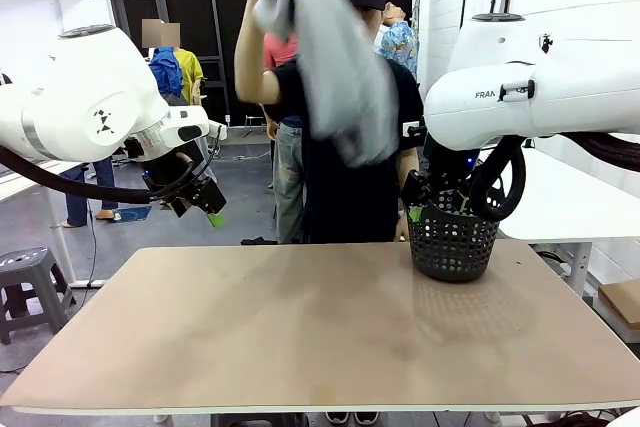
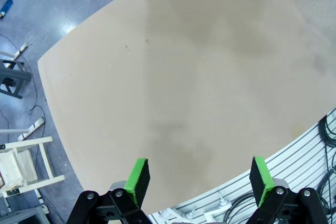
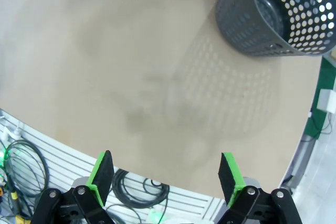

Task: Fold the training pants.
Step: Grab both ends of the Training pants handed by a person.

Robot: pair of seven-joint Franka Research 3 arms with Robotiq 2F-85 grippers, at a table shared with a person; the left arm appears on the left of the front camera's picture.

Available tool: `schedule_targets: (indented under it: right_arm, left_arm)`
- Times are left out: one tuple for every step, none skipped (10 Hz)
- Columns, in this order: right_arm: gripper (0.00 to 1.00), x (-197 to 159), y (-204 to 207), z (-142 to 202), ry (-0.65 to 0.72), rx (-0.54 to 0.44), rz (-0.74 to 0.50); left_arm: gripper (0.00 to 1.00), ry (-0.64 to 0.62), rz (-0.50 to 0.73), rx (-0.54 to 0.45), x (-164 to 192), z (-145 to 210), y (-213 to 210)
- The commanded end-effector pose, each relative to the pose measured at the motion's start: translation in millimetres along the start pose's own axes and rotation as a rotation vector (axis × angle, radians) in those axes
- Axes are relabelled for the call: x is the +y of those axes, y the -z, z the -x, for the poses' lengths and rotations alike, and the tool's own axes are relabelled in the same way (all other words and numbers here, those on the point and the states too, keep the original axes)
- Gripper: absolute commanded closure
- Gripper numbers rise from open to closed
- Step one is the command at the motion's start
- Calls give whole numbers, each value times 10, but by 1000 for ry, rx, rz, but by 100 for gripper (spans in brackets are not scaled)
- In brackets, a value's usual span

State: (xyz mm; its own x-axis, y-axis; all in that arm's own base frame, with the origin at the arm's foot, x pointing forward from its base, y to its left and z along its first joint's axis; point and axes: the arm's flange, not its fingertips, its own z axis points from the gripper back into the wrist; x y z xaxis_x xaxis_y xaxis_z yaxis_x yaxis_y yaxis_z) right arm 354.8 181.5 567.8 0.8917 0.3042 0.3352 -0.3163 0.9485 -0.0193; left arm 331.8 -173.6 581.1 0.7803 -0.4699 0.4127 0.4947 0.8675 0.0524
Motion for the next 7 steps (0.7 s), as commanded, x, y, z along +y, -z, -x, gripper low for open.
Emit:
schedule_targets:
  right_arm:
    - [0, -2, 3, -3, -10, 4, 0]
    - [0, -2, 3, -3, -10, 4, 0]
    - [0, -2, 3, -3, -10, 4, 0]
    - [0, -2, 3, -3, -10, 4, 0]
    - [0, -2, 3, -3, -10, 4, 0]
    - [0, -2, 3, -3, -10, 4, 0]
    - [0, -2, 3, -3, -10, 4, 0]
  left_arm:
    - [0, 7, 2, -6, 25, -12, 0]
    - [0, 7, 2, -6, 25, -12, 0]
    - [0, 7, 2, -6, 25, -12, 0]
    - [0, 7, 2, -6, 25, -12, 0]
    - [0, 7, 2, -6, 25, -12, 0]
    - [0, 7, 2, -6, 25, -12, 0]
    - [0, 7, 2, -6, 25, -12, 0]
